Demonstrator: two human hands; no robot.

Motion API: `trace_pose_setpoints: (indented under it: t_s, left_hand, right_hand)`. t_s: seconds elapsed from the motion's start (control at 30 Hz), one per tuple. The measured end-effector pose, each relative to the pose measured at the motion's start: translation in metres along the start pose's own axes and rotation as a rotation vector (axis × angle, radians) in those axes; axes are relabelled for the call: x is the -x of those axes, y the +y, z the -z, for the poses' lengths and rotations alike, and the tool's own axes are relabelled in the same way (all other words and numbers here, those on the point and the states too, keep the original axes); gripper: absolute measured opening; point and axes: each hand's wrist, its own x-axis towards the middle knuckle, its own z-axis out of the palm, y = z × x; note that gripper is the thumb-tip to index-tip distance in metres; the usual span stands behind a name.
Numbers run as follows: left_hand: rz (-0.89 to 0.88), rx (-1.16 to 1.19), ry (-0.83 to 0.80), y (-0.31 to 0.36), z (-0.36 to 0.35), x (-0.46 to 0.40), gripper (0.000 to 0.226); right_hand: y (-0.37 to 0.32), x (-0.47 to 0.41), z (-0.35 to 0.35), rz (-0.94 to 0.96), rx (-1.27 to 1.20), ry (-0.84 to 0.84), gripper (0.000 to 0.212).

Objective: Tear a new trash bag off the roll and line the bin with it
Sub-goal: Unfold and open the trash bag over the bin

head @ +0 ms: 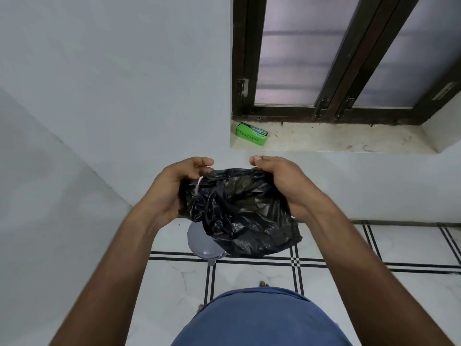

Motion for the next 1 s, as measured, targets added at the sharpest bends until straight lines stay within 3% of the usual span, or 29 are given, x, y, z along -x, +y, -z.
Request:
trace_pose_setpoints:
  t_s: [0.07, 0.13, 0.23, 0.3, 0.37, 0.43, 0.5, 0.57, 0.73, 0.8, 0.9, 1.0]
  left_hand:
    - [-0.041, -0.19, -0.024, 0.002, -0.004, 0.002, 0.026]
    - [-0.14, -0.569, -0.001, 0.001, -0.001, -0.001, 0.04]
    - [-0.2, -0.848, 0.111, -0.004, 0.011, -0.011, 0.043]
    - [-0.21, -0.921, 0.306, -0.006, 0.018, -0.015, 0.044]
    - [-0.252, -0.958, 0.492, -0.007, 0.02, -0.015, 0.045]
    - [-0.366, -0.951, 0.558, -0.007, 0.017, -0.013, 0.035]
    - [-0.429, -0.819, 0.434, -0.005, 0.013, -0.01, 0.02]
    - [-0.417, -0.711, 0.288, -0.003, 0.007, -0.008, 0.015]
    - [-0.259, -0.555, 0.127, -0.005, -0.003, -0.004, 0.018]
    - [-0.21, -0.491, 0.129, -0.008, -0.008, -0.003, 0.02]
    - [-0.222, -0.42, 0.149, -0.009, -0.02, 0.005, 0.014]
    - [-0.342, -0.458, 0.057, -0.011, -0.024, 0.012, 0.041]
  right_hand:
    - [-0.003, 0.008, 0.0, 0.037, 0.164, -0.081, 0.054]
    - [-0.006, 0.013, 0.003, 0.208, 0.429, -0.131, 0.051]
    - [-0.005, -0.003, 0.016, 0.38, 0.5, 0.087, 0.028]
    - [0.002, -0.013, 0.024, 0.461, 0.51, 0.293, 0.03]
    - [0.011, -0.014, 0.028, 0.521, 0.594, 0.382, 0.036]
    - [0.017, -0.008, 0.031, 0.503, 0.59, 0.277, 0.039]
    - [0.019, -0.001, 0.028, 0.446, 0.573, 0.107, 0.037]
    - [0.021, 0.002, 0.024, 0.435, 0.646, 0.046, 0.031]
    - [0.023, 0.009, 0.02, 0.63, 1.009, 0.265, 0.023]
    - [0.018, 0.016, 0.016, 0.669, 0.859, 0.267, 0.015]
    - [0.015, 0.022, 0.01, 0.621, 0.657, 0.14, 0.014]
    - [0.013, 0.03, 0.008, 0.555, 0.551, -0.012, 0.029]
